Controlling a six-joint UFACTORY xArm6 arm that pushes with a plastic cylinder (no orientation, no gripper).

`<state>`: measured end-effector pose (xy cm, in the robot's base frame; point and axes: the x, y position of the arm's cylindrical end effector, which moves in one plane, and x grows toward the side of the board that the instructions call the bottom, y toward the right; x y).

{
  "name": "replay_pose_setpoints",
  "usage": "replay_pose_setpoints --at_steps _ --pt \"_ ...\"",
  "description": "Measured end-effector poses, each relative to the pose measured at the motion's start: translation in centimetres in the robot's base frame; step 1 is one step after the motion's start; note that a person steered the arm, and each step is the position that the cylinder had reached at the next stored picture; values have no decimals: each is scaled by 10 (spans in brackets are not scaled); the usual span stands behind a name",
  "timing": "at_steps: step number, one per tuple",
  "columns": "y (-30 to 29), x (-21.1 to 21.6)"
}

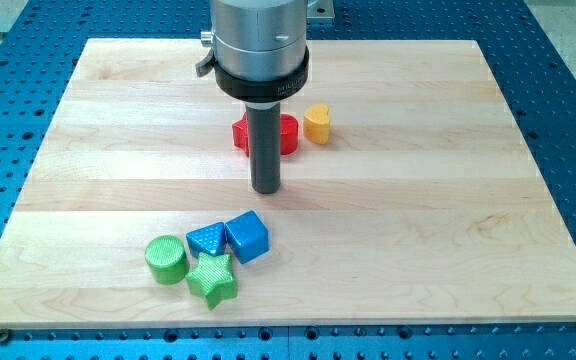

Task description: Separate the red blocks from each other

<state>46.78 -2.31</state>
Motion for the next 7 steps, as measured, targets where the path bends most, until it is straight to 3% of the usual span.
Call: replay_pose_setpoints --at_steps 4,6,7 --pt "-36 7" --pt "37 -16" --pt "22 -47"
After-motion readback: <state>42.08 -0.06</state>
